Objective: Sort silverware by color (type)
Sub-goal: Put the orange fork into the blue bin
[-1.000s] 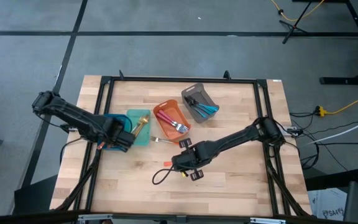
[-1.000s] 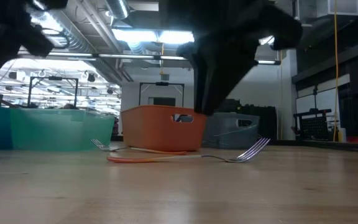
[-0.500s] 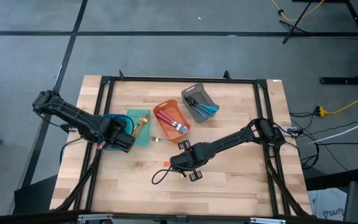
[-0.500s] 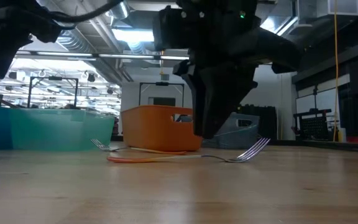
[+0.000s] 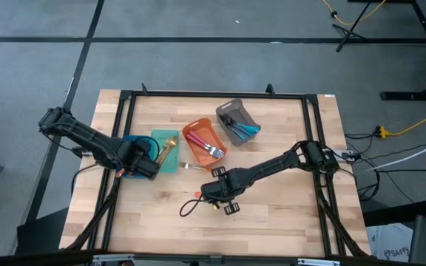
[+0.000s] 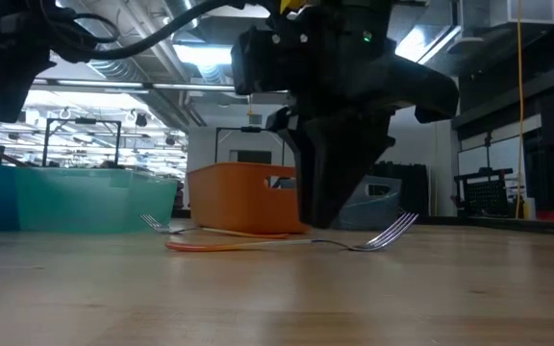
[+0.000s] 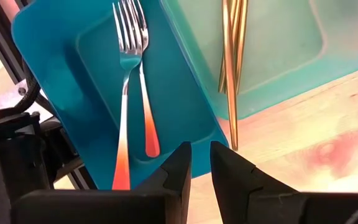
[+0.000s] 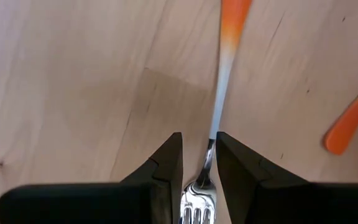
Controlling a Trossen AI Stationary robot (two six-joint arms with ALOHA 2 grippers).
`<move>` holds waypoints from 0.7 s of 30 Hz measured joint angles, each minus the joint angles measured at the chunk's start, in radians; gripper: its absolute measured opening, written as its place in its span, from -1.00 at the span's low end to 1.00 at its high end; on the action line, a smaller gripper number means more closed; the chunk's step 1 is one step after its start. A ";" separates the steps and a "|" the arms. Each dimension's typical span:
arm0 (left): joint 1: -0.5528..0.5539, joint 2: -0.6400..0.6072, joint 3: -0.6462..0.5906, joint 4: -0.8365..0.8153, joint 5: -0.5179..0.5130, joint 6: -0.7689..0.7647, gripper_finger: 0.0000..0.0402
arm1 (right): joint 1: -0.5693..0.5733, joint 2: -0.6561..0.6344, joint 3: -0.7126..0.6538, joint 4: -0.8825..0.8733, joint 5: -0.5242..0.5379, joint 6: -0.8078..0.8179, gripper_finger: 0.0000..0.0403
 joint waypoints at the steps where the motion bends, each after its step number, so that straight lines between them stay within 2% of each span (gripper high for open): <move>1: -0.003 0.000 0.000 0.000 -0.002 0.000 -0.74 | -0.001 0.000 0.000 0.000 0.000 0.000 -0.58; 8: -0.024 0.000 0.000 0.000 -0.020 0.000 -0.74 | -0.030 0.000 0.000 -0.003 -0.022 -0.007 -0.58; 13: -0.036 0.000 0.000 0.001 -0.024 0.000 -0.74 | -0.051 0.000 0.000 0.002 -0.080 0.011 -0.58; 21: -0.061 0.000 0.000 0.028 -0.067 -0.003 -0.74 | -0.051 0.002 0.000 0.022 -0.079 0.011 -0.58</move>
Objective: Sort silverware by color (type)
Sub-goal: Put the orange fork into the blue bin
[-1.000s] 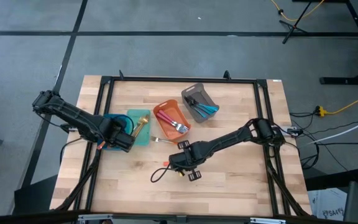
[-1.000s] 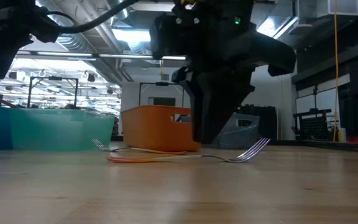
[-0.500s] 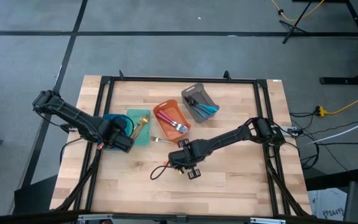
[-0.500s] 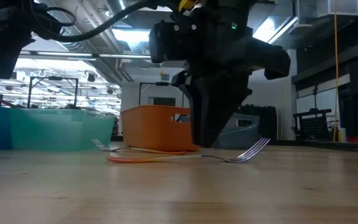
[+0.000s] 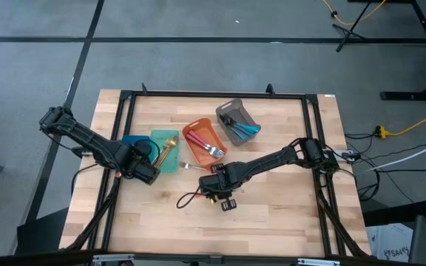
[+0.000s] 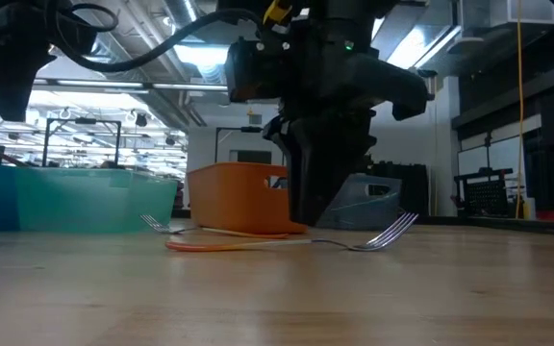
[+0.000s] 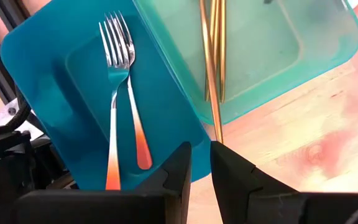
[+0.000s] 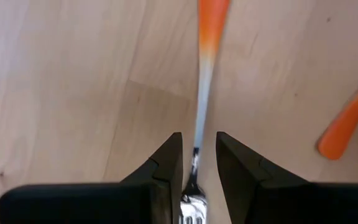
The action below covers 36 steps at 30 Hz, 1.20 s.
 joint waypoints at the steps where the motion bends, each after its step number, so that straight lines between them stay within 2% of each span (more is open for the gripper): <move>1: -0.002 0.000 0.000 0.001 0.000 0.000 -0.74 | 0.000 0.003 0.000 0.003 -0.002 0.000 -0.58; 7: -0.008 0.000 0.000 0.014 0.000 -0.001 -0.74 | 0.000 0.022 0.000 0.008 -0.035 0.000 -0.58; 36: -0.008 0.000 0.000 0.018 -0.003 0.000 -0.74 | 0.000 0.021 0.000 0.043 0.010 -0.066 -0.58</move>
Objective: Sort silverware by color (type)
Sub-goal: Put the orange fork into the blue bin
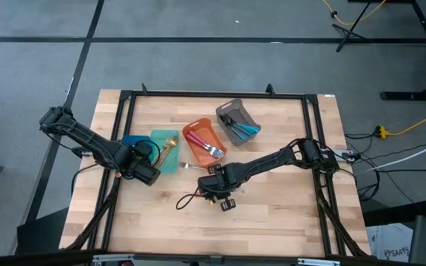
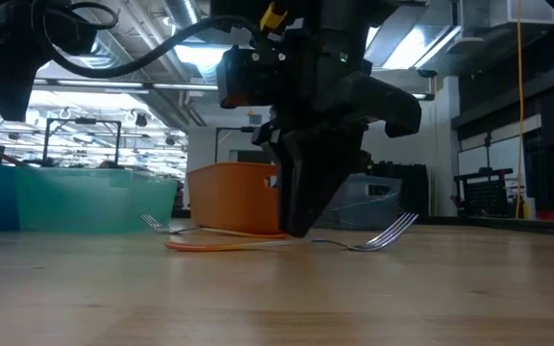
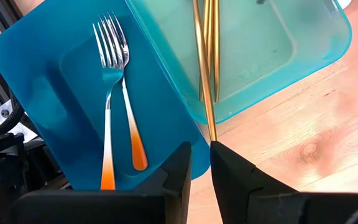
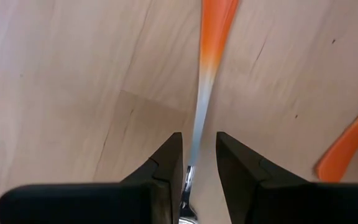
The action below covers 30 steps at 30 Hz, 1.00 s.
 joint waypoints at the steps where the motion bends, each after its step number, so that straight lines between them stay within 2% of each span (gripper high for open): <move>1: 0.000 0.000 0.000 0.000 0.000 0.000 -0.74 | 0.000 0.000 0.000 0.002 0.000 -0.006 -0.58; 9: 0.000 0.000 0.000 0.001 0.000 0.000 -0.74 | -0.003 0.013 0.000 0.016 -0.002 -0.017 -0.58; 22: 0.000 0.000 0.000 0.007 -0.003 0.003 -0.74 | -0.042 0.045 0.002 0.024 -0.157 -0.017 -0.58; 30: 0.000 0.000 0.000 0.016 -0.003 0.003 -0.74 | -0.040 0.046 0.002 0.023 -0.150 -0.017 -0.60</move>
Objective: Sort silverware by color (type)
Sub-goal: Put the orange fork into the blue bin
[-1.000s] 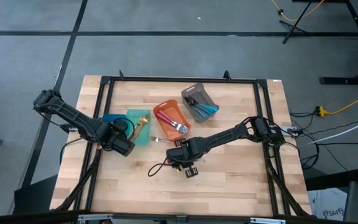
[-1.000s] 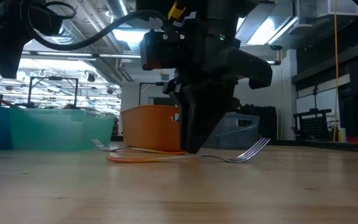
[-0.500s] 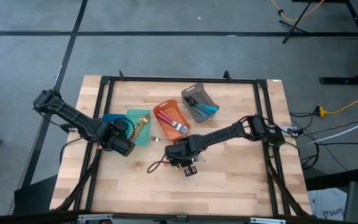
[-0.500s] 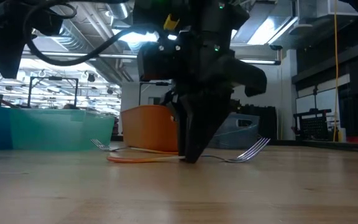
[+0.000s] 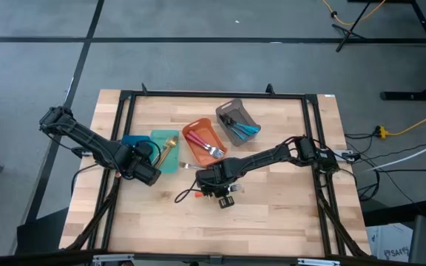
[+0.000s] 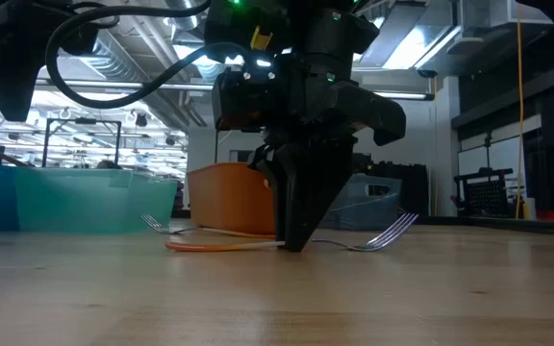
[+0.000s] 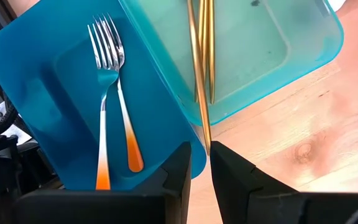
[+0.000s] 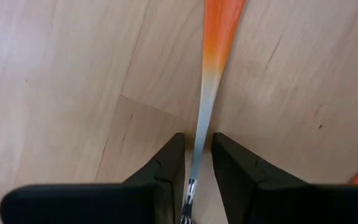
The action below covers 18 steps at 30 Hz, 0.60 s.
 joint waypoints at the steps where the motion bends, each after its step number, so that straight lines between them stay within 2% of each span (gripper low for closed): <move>1: 0.000 0.000 0.000 0.003 0.000 0.000 -0.74 | 0.000 0.000 0.000 0.000 0.001 0.000 -0.62; 8: 0.000 0.000 0.000 0.012 0.000 0.000 -0.74 | 0.000 0.001 0.000 0.000 -0.006 -0.001 -0.96; 18: 0.000 0.000 0.000 0.040 0.000 0.001 -0.74 | 0.002 0.004 0.014 -0.008 0.001 -0.034 -0.98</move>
